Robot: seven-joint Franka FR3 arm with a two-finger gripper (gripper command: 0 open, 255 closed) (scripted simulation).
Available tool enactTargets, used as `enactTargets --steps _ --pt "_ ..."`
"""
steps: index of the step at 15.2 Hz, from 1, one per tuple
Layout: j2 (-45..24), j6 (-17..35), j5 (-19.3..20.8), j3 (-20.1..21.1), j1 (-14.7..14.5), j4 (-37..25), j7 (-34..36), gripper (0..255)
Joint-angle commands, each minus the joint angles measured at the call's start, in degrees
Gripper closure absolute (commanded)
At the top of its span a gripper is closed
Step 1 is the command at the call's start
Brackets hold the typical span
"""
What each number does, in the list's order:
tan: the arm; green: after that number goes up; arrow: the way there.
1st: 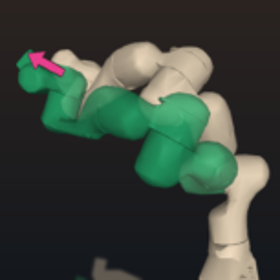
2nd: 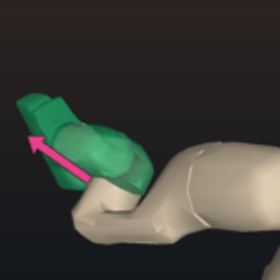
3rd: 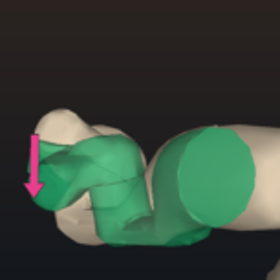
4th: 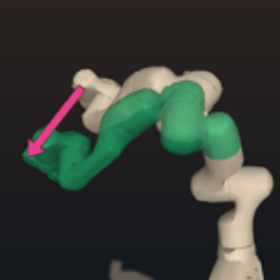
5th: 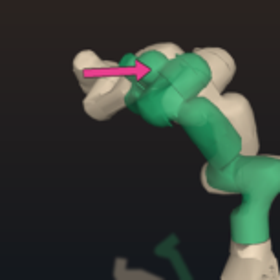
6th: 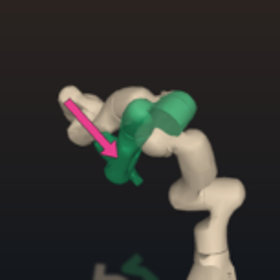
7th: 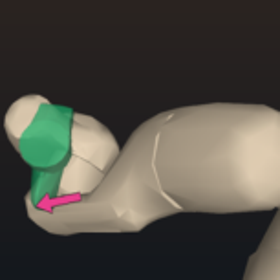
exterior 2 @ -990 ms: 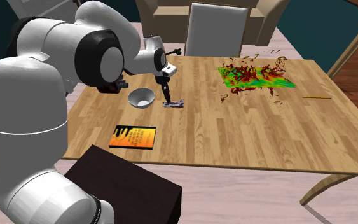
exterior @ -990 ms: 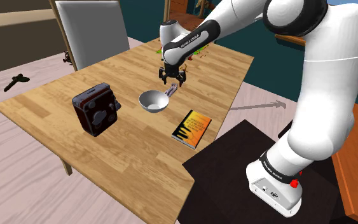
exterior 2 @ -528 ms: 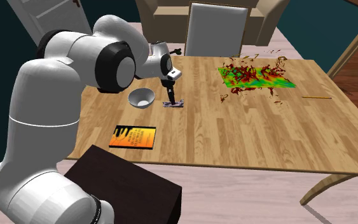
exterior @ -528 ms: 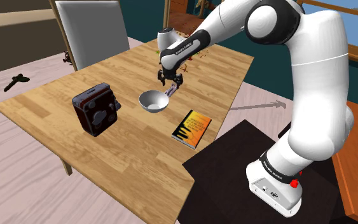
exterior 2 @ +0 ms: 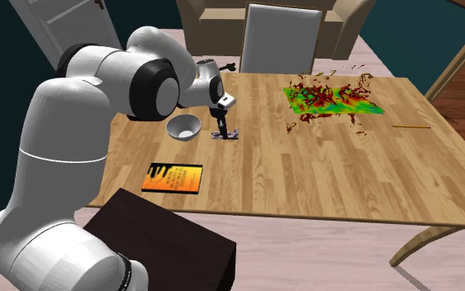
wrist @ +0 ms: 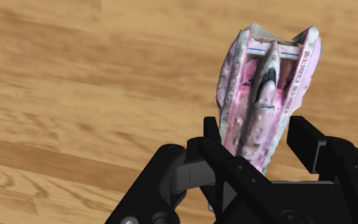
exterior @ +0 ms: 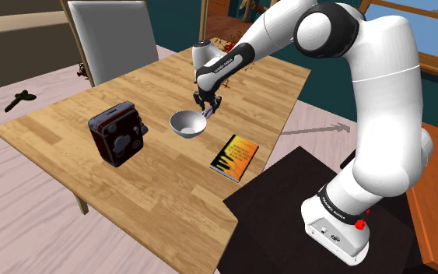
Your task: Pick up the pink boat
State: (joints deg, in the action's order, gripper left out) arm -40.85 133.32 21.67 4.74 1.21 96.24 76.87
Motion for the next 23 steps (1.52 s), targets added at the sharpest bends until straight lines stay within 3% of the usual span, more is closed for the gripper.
enactTargets --steps 1,7,23 --pt "0.0 0.0 0.0 0.0 0.0 0.0 0.0 255" --pt "-0.1 0.0 0.0 0.0 0.0 -0.1 0.0 255" --pt "7.7 -7.3 -2.0 1.3 0.7 0.1 -2.6 255"
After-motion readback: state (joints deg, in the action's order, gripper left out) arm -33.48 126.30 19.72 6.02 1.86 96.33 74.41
